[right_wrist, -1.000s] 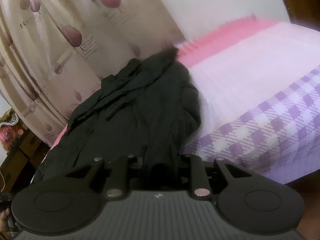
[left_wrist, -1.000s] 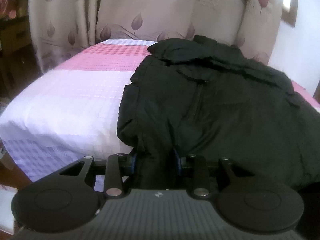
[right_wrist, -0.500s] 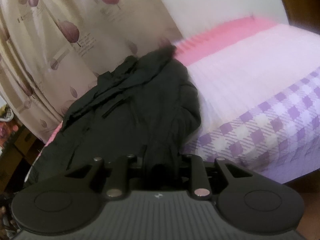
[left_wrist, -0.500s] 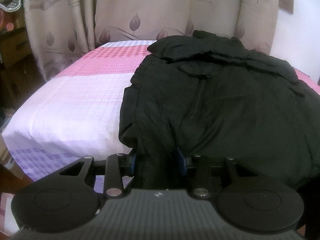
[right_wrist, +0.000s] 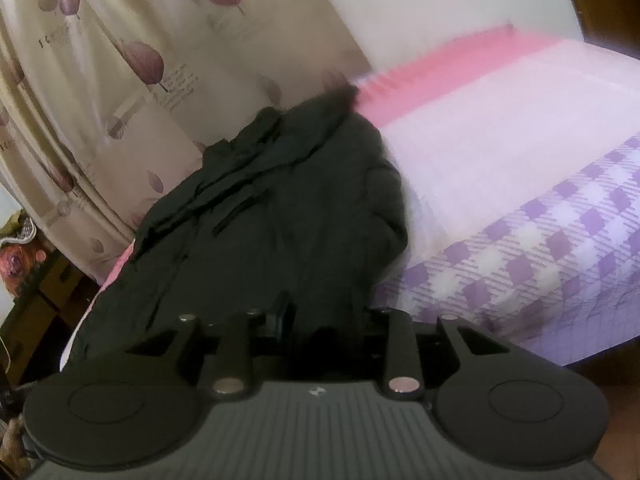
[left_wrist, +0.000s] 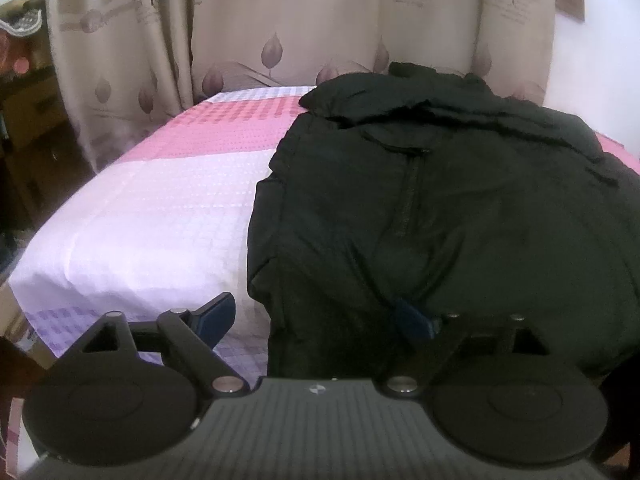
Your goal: Fold large clothes
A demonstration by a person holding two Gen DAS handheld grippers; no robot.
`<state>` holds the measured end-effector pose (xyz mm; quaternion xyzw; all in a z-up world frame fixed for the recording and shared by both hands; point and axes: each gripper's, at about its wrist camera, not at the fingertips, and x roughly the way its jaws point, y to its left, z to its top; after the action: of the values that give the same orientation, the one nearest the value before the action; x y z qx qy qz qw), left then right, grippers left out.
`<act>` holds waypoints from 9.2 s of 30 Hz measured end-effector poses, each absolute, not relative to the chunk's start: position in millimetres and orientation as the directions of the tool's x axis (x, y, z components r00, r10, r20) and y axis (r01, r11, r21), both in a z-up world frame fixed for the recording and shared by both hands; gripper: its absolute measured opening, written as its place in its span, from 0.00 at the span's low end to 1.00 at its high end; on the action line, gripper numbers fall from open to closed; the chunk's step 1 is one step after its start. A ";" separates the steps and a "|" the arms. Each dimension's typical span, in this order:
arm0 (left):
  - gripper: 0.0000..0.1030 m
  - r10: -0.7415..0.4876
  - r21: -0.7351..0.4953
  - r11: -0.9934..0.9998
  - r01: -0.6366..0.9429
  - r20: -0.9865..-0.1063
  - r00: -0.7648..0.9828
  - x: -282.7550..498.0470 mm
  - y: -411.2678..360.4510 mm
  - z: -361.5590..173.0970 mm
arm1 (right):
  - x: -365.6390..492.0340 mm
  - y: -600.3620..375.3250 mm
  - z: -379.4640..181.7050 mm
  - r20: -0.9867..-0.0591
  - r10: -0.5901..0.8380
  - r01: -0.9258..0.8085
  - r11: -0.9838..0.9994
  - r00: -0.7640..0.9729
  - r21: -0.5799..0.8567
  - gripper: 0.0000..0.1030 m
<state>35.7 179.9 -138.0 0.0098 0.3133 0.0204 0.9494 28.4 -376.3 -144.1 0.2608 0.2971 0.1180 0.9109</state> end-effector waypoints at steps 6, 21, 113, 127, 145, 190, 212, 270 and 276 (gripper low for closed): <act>0.73 -0.006 -0.036 0.999 -0.021 -0.611 0.792 42.2 186.5 -140.7 | 31.1 -369.9 -141.0 -0.499 0.360 -0.073 0.860 0.789 0.505 0.29; 0.45 -0.002 0.034 0.999 0.028 -0.597 0.802 42.2 173.5 -135.8 | 32.5 -378.2 -144.1 -0.484 0.392 -0.091 0.841 0.782 0.533 0.19; 0.20 0.075 -0.267 0.941 -0.208 -0.436 0.897 261.0 202.9 0.8 | 299.5 -396.1 -39.2 -0.323 0.468 -0.102 0.681 0.823 0.725 0.10; 0.48 0.095 -0.202 0.962 -0.186 -0.393 0.915 297.2 190.0 -33.0 | 354.7 -393.9 -100.9 -0.375 0.454 0.007 0.630 0.808 0.777 0.18; 0.72 -0.048 -0.113 0.993 0.018 -0.276 0.960 278.8 139.6 -13.7 | 324.7 -342.5 -43.0 -0.316 0.381 -0.238 0.881 0.869 0.408 0.44; 0.61 -0.088 -0.304 0.948 -0.090 -0.525 0.847 404.4 181.4 -117.4 | 425.4 -319.5 -144.1 -0.566 0.304 -0.121 0.933 0.766 0.338 0.20; 0.61 -0.069 -0.274 0.957 -0.091 -0.521 0.851 401.5 177.8 -116.0 | 394.9 -59.3 -81.2 -0.600 0.435 -0.502 0.862 0.672 0.063 0.18; 0.74 -0.457 -0.440 0.873 0.212 -0.582 0.673 363.0 287.2 -110.3 | 207.2 -284.8 -69.4 -0.341 0.355 -0.275 0.926 0.870 0.260 0.80; 0.64 -0.728 -0.657 0.664 0.356 -0.462 0.506 400.5 294.4 -141.0 | 208.1 -272.1 -72.4 -0.350 0.345 -0.265 0.930 0.871 0.256 0.80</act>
<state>400.5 294.4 -141.0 -0.2482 0.3749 -0.3259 0.8316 208.1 -272.1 -72.4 0.1004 0.1987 0.1586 0.9619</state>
